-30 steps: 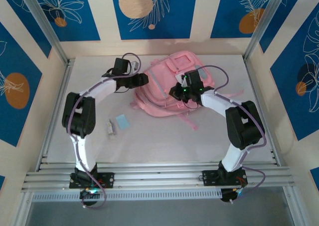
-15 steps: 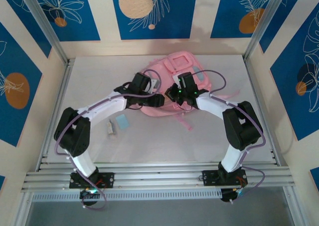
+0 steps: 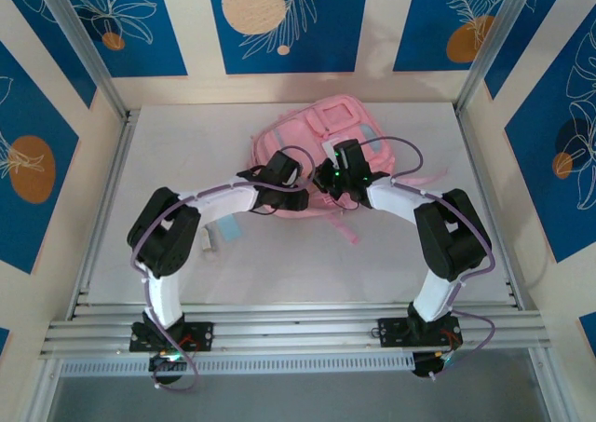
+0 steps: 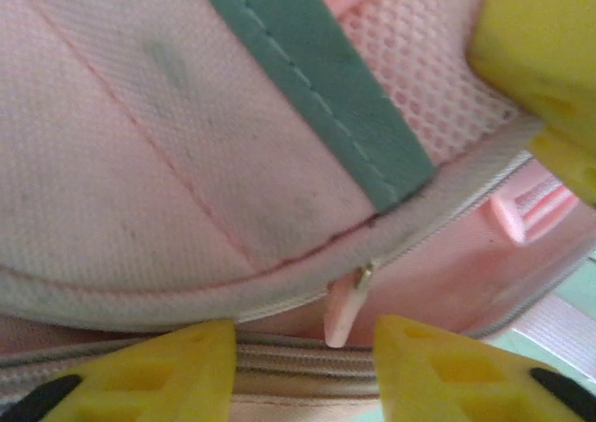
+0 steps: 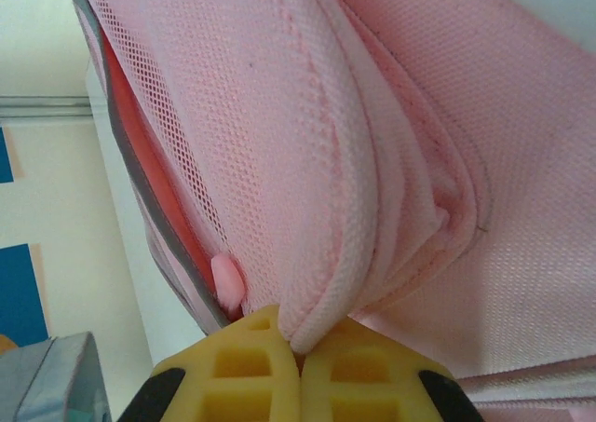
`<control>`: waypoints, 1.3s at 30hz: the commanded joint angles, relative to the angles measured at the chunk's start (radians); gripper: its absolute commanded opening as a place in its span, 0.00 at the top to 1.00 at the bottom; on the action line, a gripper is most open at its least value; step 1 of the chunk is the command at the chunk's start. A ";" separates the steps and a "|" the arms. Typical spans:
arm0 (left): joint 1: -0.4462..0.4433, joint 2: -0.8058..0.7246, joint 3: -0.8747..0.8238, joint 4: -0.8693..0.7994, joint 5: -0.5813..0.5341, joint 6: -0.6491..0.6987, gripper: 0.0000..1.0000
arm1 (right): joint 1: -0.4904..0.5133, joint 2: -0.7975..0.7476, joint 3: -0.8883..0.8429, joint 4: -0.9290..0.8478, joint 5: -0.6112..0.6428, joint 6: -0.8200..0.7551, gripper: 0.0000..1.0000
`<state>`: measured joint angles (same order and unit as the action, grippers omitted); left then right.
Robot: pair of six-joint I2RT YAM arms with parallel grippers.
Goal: Pack books, pencil case, and school supplies into a backpack
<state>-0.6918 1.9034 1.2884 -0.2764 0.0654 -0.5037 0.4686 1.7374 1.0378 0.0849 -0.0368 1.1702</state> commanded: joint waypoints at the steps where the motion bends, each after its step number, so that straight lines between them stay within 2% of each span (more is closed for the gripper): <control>1: -0.005 0.038 0.046 0.072 -0.039 -0.009 0.66 | 0.015 -0.026 -0.007 0.047 -0.112 0.004 1.00; 3: -0.006 0.053 0.066 0.071 -0.034 -0.004 0.74 | 0.013 -0.026 -0.013 0.044 -0.109 0.002 1.00; 7: -0.004 0.066 0.089 0.063 -0.012 -0.001 0.84 | 0.007 -0.022 -0.018 0.041 -0.115 -0.005 1.00; 12: 0.010 0.057 0.111 0.043 0.085 0.019 1.00 | -0.015 -0.014 -0.012 -0.006 -0.130 -0.058 1.00; 16: 0.053 0.022 0.089 0.022 0.183 0.050 1.00 | -0.047 -0.009 0.007 -0.077 -0.158 -0.129 1.00; 20: 0.103 -0.021 0.080 -0.071 0.230 0.146 1.00 | -0.072 -0.010 0.018 -0.144 -0.127 -0.196 1.00; 25: 0.172 -0.066 0.039 -0.118 0.200 0.209 1.00 | -0.106 -0.014 0.011 -0.159 -0.145 -0.245 1.00; 31: 0.264 -0.074 0.053 -0.191 0.162 0.273 1.00 | -0.133 -0.030 0.052 -0.272 -0.125 -0.376 1.00; 34: 0.240 -0.085 0.066 -0.189 0.174 0.281 1.00 | -0.145 -0.032 0.054 -0.262 -0.163 -0.354 1.00; 39: 0.168 -0.112 0.037 -0.095 0.182 0.251 1.00 | -0.147 0.001 0.056 -0.173 -0.257 -0.203 1.00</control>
<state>-0.4782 1.8389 1.3338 -0.4049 0.2356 -0.2588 0.3244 1.7374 1.0672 -0.1173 -0.2001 0.8970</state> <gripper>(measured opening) 0.051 0.053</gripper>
